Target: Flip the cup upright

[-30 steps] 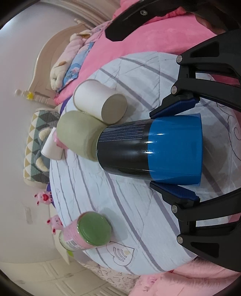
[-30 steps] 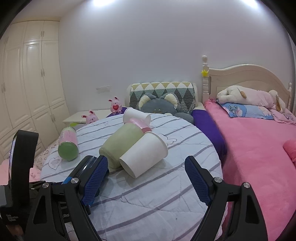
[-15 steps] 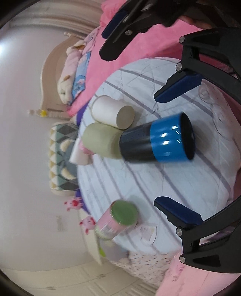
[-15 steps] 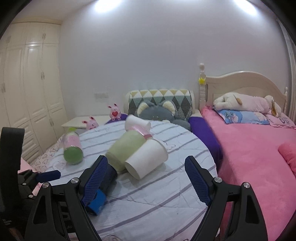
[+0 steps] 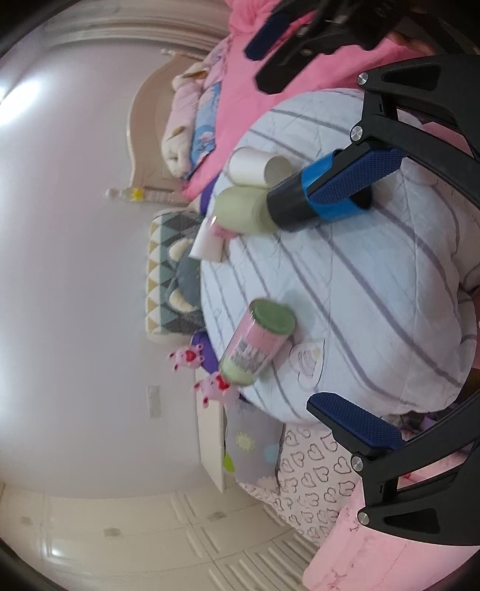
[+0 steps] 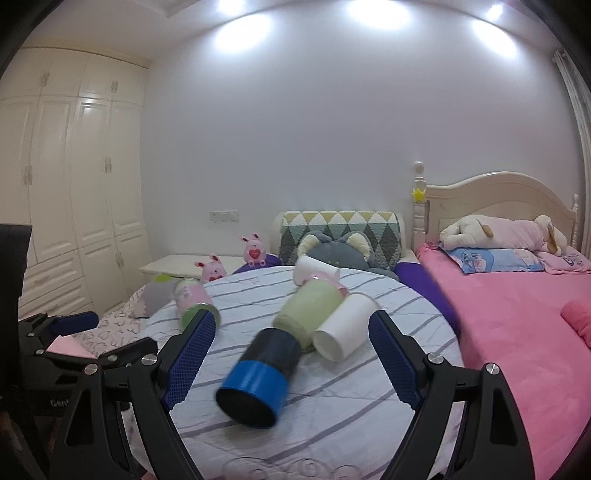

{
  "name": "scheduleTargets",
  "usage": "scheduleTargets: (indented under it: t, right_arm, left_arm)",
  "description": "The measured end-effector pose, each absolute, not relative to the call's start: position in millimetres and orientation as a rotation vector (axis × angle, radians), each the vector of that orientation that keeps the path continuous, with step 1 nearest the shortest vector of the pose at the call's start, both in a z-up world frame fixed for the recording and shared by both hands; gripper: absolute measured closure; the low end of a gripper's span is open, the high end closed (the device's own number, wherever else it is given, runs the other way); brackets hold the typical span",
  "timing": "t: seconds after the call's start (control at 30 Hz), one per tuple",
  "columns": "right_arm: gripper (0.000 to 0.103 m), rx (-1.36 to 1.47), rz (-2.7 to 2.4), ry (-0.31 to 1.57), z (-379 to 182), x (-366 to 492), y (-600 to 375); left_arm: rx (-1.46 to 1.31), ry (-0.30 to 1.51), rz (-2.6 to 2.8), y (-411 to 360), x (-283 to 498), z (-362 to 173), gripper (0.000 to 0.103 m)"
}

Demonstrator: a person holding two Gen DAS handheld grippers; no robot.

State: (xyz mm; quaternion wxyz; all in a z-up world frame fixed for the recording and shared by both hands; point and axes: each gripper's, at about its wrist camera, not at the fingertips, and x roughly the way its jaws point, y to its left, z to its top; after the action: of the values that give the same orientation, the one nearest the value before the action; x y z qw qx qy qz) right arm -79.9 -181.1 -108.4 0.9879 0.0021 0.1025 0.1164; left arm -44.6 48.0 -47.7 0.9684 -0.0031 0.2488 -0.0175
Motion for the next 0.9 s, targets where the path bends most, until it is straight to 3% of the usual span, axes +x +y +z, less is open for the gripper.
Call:
scheduleTargets:
  t: [0.9]
  right_arm:
    - [0.017, 0.116, 0.239, 0.226, -183.3, -56.0, -149.6]
  left_arm:
    - [-0.004, 0.569, 0.005, 77.5, -21.3, -70.8, 0.0]
